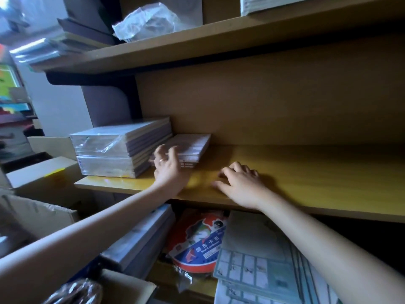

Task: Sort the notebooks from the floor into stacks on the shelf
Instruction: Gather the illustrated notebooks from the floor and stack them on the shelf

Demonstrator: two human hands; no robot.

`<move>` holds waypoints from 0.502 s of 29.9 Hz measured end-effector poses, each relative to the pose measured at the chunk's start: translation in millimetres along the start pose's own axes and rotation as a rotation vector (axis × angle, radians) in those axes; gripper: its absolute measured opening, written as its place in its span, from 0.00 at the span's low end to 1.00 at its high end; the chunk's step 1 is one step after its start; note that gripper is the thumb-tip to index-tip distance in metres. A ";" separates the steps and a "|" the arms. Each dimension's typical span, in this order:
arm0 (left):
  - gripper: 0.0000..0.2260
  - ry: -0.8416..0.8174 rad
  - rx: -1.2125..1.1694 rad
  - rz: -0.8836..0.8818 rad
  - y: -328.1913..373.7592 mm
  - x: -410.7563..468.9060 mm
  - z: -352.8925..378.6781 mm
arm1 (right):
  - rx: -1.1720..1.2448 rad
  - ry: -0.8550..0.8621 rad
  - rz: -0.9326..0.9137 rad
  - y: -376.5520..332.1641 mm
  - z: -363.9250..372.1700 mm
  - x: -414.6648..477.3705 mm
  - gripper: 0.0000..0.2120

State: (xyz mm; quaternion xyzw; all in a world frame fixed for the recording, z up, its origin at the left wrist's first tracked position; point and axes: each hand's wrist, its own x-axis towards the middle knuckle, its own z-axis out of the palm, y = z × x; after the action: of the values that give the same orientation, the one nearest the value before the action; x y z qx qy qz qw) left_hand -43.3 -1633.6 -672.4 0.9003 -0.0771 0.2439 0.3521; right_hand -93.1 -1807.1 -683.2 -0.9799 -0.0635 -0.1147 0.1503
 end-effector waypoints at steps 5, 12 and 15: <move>0.20 -0.451 0.411 0.322 -2.1 -1.8 7.4 | -0.003 0.030 -0.005 -0.5 2.0 -1.9 0.20; 0.30 -0.484 0.432 0.251 -9.0 11.8 10.5 | -0.042 0.057 -0.017 -3.4 2.4 -3.6 0.19; 0.30 -0.461 0.401 0.254 -10.5 10.9 12.0 | -0.055 0.065 -0.025 -2.9 3.1 -4.4 0.19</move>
State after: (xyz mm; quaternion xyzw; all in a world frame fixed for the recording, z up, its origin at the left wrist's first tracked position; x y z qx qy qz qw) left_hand -25.9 -1633.5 -680.9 0.9663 -0.2170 0.0861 0.1080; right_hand -97.2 -1803.8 -686.4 -0.9785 -0.0678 -0.1500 0.1240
